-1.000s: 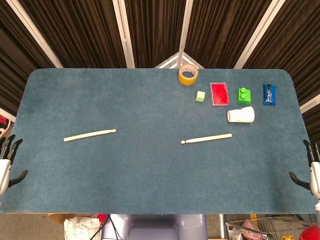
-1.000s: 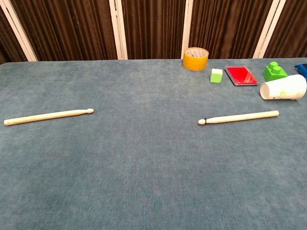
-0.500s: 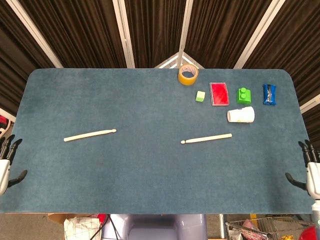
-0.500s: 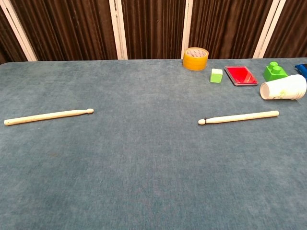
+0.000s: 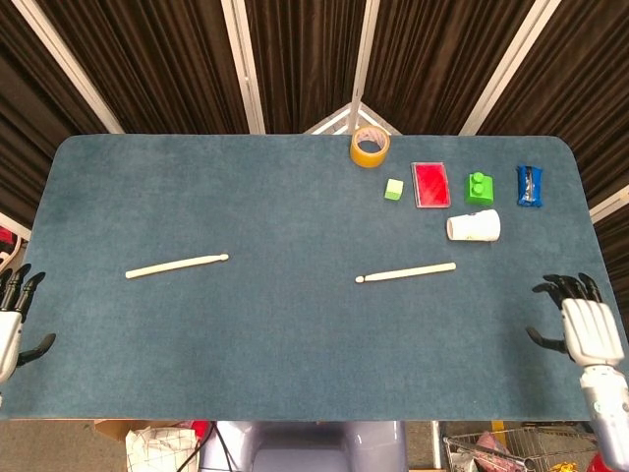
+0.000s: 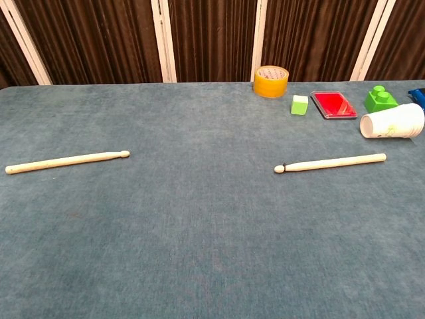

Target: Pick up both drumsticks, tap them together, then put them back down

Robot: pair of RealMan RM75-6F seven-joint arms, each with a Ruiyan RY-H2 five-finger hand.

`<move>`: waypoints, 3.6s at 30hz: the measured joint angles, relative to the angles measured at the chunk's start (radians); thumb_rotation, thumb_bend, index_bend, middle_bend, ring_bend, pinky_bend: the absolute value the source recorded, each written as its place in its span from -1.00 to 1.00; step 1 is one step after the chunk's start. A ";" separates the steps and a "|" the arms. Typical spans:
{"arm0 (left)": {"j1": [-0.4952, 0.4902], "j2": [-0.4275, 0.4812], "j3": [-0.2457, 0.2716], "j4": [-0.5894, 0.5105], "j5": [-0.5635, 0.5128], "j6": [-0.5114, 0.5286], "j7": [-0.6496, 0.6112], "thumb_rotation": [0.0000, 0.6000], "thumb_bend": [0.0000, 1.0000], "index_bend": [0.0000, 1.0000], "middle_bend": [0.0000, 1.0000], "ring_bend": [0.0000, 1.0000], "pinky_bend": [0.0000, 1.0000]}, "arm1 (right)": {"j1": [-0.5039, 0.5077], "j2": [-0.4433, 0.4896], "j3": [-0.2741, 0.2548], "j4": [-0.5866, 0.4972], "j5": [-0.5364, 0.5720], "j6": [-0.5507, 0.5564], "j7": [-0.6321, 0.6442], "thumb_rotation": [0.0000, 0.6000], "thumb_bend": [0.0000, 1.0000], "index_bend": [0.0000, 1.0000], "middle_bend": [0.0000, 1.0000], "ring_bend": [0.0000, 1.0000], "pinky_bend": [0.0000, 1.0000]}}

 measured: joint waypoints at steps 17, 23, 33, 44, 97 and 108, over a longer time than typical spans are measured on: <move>0.000 -0.010 -0.011 0.004 -0.031 -0.003 0.029 1.00 -0.40 -0.77 -0.97 -1.00 -1.00 | 0.328 -0.088 0.094 0.091 0.167 -0.385 -0.182 1.00 -0.53 -0.51 -0.40 -0.58 -0.86; 0.001 -0.010 -0.012 0.006 -0.041 -0.007 0.033 1.00 -0.40 -0.77 -0.97 -1.00 -1.00 | 0.387 -0.175 0.093 0.126 0.224 -0.432 -0.274 1.00 -0.53 -0.43 -0.40 -0.54 -0.86; 0.001 -0.012 -0.015 0.008 -0.051 -0.012 0.038 1.00 -0.40 -0.77 -0.97 -1.00 -1.00 | 0.442 -0.310 0.070 0.222 0.278 -0.441 -0.354 1.00 -0.49 -0.32 -0.25 -0.49 -0.86; -0.011 -0.020 -0.017 0.017 -0.063 -0.033 0.045 1.00 -0.40 -0.77 -0.97 -1.00 -1.00 | 0.475 -0.379 0.061 0.267 0.320 -0.434 -0.409 1.00 -0.45 -0.19 -0.17 -0.45 -0.86; -0.023 -0.030 -0.018 0.027 -0.090 -0.054 0.060 1.00 -0.40 -0.77 -0.98 -1.00 -1.00 | 0.536 -0.463 0.060 0.347 0.361 -0.442 -0.450 1.00 -0.37 0.07 0.04 -0.33 -0.86; -0.024 -0.030 -0.019 0.025 -0.097 -0.055 0.064 1.00 -0.40 -0.77 -0.98 -1.00 -1.00 | 0.547 -0.470 0.058 0.343 0.388 -0.446 -0.478 1.00 -0.36 0.09 0.04 -0.33 -0.86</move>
